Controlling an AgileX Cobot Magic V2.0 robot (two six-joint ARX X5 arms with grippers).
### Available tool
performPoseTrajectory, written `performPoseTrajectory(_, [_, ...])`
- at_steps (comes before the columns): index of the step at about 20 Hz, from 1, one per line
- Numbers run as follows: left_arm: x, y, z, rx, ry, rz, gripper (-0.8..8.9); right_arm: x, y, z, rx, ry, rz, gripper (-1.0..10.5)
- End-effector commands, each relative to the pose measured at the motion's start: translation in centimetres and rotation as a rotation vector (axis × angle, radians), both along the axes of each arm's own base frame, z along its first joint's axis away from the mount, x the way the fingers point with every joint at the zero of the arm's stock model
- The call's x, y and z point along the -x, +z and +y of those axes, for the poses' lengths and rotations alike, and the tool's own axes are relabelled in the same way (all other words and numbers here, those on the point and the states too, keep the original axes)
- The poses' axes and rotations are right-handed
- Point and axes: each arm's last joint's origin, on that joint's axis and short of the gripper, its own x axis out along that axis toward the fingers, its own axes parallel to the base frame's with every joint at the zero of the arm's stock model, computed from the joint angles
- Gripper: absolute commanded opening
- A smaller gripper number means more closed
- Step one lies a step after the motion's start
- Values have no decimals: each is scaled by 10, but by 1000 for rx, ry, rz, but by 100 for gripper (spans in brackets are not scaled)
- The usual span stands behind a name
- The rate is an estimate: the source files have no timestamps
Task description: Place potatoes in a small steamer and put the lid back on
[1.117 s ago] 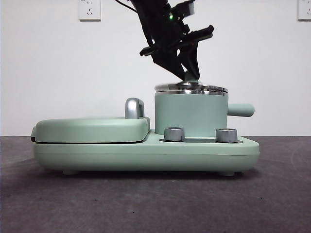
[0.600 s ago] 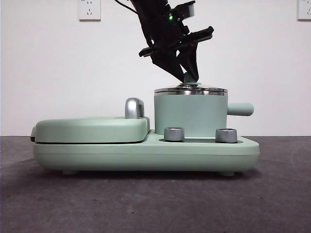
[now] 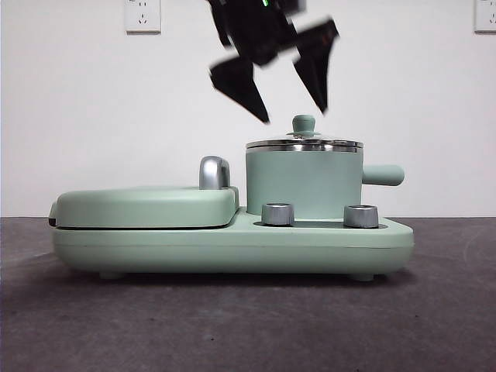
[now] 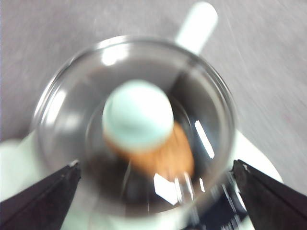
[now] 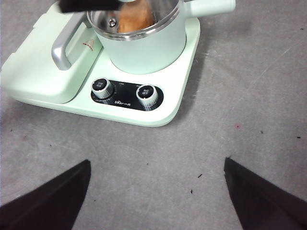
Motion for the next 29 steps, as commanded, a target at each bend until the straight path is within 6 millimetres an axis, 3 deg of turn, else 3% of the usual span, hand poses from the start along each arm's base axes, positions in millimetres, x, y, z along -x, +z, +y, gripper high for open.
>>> performPoseTrajectory(1, [26, 35, 15, -5, -9, 15, 460, 0, 2, 0, 8, 14, -8, 442])
performPoseTrajectory(6, [74, 69, 52, -80, -22, 111, 459, 1, 0, 0, 24, 43, 8, 442])
performPoseTrajectory(9, [102, 88, 72, -39, -49, 122, 458, 2, 0, 2, 25, 115, 10, 441])
performPoseTrajectory(12, [122, 92, 88, 6, -85, 137, 458, 3, 0, 4, 9, 182, 18, 441])
performPoseTrajectory(19, [167, 68, 127, 117, -45, 139, 458, 4, 2, 7, -51, 286, 21, 441])
performPoseTrajectory(26, [216, 34, 168, 361, 33, 44, 457, 2, 8, 10, -114, 343, -27, 441])
performPoseTrajectory(29, [230, 24, 181, 431, 43, -16, 395, 1, 10, 11, -124, 344, -51, 441])
